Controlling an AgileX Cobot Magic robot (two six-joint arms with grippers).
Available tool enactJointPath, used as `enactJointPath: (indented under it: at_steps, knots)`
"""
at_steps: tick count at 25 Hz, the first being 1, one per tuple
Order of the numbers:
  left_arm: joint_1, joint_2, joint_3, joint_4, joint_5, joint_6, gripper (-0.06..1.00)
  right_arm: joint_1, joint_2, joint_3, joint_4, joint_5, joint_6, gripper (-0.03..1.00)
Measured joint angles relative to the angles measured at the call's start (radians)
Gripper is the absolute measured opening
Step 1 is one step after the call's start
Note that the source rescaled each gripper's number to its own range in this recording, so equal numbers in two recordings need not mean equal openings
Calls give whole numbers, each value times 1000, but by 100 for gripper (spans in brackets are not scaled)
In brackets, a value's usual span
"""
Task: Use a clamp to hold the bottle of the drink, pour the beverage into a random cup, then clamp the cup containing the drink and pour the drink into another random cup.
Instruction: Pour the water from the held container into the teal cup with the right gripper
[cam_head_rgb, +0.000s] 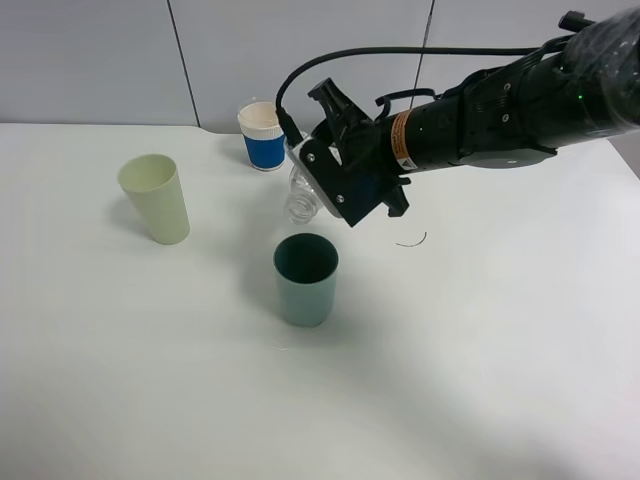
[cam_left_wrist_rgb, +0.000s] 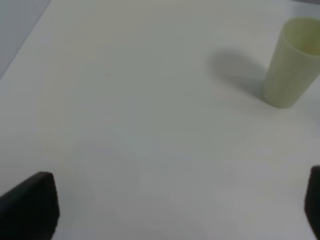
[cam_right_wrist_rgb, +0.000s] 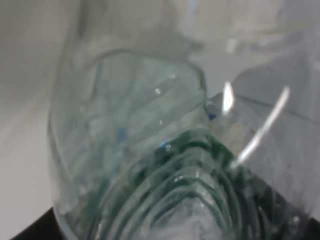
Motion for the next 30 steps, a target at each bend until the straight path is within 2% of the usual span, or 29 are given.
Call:
enactJointPath:
  at_steps: [21, 30]
  knots:
    - [0, 0, 0, 0, 0, 0, 100, 0, 0, 0, 0, 39, -224, 2]
    - [0, 0, 0, 0, 0, 0, 100, 0, 0, 0, 0, 47, -261, 2]
